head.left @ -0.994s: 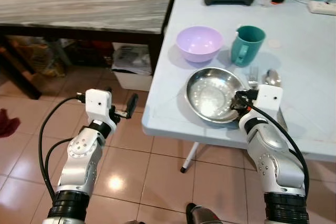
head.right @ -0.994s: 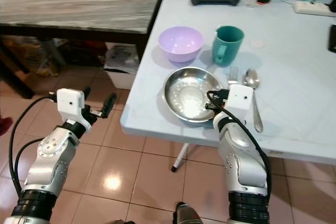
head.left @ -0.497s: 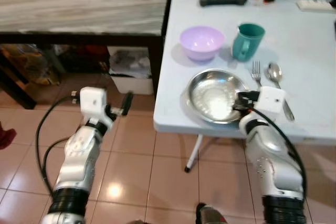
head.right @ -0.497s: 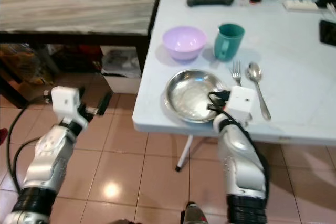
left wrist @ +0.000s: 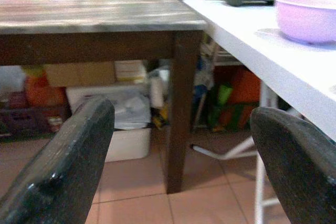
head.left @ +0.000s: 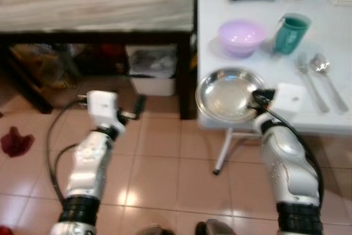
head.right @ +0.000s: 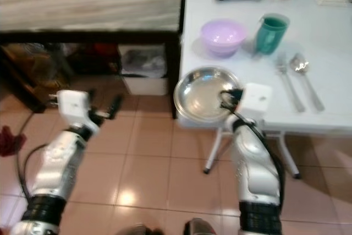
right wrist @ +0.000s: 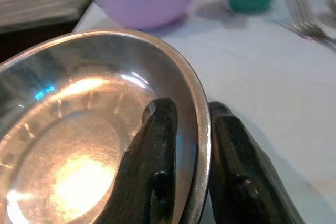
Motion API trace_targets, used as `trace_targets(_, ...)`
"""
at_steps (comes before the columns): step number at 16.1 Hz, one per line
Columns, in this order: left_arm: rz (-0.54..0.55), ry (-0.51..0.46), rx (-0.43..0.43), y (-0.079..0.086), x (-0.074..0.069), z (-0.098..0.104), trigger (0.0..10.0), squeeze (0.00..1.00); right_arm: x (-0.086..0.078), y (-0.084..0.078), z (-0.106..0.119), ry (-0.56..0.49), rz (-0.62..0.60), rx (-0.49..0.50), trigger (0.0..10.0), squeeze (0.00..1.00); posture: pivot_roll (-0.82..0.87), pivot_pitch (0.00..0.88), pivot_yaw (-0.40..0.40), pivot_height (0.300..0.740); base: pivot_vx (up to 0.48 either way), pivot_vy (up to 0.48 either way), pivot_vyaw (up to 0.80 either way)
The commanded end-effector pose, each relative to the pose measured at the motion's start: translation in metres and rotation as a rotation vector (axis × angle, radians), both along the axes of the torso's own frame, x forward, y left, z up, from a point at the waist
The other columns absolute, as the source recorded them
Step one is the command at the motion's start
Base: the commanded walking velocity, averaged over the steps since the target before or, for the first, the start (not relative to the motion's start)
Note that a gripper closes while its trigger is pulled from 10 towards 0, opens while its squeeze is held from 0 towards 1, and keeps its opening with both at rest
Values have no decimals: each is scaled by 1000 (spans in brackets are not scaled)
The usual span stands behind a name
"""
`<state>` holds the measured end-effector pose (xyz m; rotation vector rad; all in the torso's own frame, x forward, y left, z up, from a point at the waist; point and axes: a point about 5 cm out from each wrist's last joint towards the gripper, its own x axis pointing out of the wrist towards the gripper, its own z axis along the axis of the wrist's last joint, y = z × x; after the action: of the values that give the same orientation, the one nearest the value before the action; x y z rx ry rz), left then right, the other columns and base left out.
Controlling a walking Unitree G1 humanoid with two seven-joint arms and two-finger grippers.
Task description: Setting the table
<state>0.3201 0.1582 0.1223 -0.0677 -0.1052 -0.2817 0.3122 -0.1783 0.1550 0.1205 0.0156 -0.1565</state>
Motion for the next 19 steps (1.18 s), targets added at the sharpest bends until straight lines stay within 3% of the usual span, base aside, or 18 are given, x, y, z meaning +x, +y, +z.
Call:
trace_targets(1,13,-11,17,4,0,2,10000,0,0,3,4,-30,7,-4,10000,0,-162,129,57,740,0,476,0)
trace_targets(14,22,-12,22,-2,2,2,10000,0,-1,-2,12,-93,-34,-46,10000,0,-170,121,64,740,0,475,0)
trace_targets(19,22,-42,-17,-1,1,6,10000,0,-1,-2,15,-119,-24,-71,10000,0,-171,117,60,740,0,0,0)
